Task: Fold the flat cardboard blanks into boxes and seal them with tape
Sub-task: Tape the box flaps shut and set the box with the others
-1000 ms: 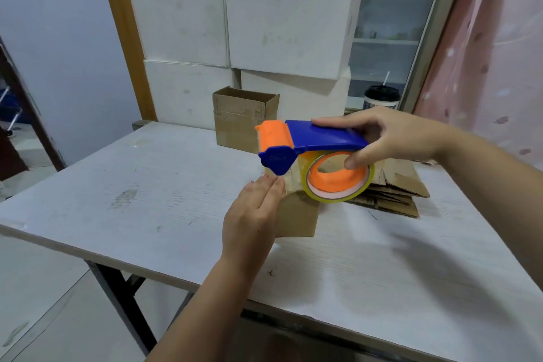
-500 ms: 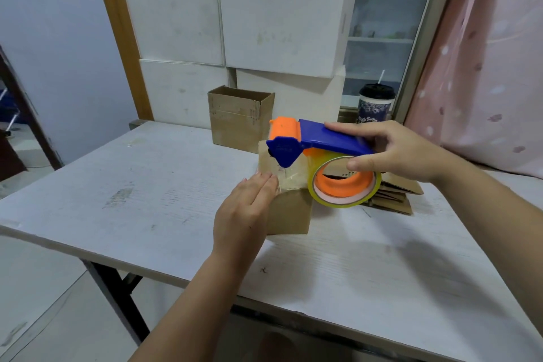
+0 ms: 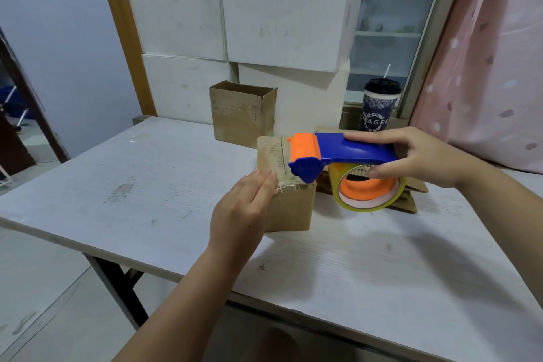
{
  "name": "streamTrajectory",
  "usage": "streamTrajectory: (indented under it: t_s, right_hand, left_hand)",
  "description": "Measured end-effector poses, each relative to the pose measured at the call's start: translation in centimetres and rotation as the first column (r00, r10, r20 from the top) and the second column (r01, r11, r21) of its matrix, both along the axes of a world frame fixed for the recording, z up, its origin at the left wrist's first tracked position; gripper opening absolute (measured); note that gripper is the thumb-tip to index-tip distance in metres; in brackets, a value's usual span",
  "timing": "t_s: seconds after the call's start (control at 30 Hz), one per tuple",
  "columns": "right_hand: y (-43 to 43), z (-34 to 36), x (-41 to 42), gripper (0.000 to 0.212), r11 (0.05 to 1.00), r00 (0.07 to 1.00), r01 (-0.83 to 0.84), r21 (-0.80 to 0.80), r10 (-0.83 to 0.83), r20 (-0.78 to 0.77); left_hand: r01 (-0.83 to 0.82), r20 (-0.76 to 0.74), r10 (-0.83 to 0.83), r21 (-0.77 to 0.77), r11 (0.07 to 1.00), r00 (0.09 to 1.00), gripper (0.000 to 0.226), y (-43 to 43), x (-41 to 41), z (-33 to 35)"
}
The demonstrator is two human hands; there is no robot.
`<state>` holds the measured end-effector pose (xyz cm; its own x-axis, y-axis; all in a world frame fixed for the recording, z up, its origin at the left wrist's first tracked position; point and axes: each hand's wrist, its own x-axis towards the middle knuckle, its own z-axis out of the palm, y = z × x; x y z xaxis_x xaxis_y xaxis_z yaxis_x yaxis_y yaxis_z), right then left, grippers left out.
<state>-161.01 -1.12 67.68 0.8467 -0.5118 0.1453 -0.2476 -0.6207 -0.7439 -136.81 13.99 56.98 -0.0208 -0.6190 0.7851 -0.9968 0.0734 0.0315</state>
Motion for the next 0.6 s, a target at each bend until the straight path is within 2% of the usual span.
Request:
streamTrajectory:
  t_s: [0.1, 0.17, 0.33, 0.47, 0.6]
  right_hand:
    - [-0.4, -1.5, -0.3, 0.072, 0.999, 0.999, 0.012, 0.035, -0.014, 0.049]
    - [-0.7, -3.2, -0.3, 0.080, 0.994, 0.996, 0.009, 0.113, -0.019, 0.091]
    - [-1.2, -6.3, 0.0, 0.078, 0.945, 0.972, 0.002, 0.327, -0.079, 0.220]
    - [-1.4, -7.0, 0.2, 0.077, 0.924, 0.968, 0.011, 0.382, -0.106, 0.230]
    - [-1.6, -7.9, 0.1, 0.066, 0.916, 0.964, 0.050, 0.399, -0.149, 0.222]
  left_hand:
    - [-0.007, -0.006, 0.007, 0.003, 1.000, 1.000, 0.046, -0.1, 0.0, 0.0]
    - [-0.004, -0.024, 0.004, -0.015, 1.000, 1.000, 0.043, -0.3, 0.0, 0.0]
    - [0.001, -0.117, -0.003, -0.015, 1.000, 0.993, 0.039, -0.3, -0.8, 0.0]
    - [-0.033, -0.102, 0.038, 0.058, 0.998, 0.994, 0.047, -0.5, -1.9, -0.1]
    - [-0.092, -0.090, 0.095, 0.043, 0.995, 0.991, 0.048, -0.8, -2.7, -0.4]
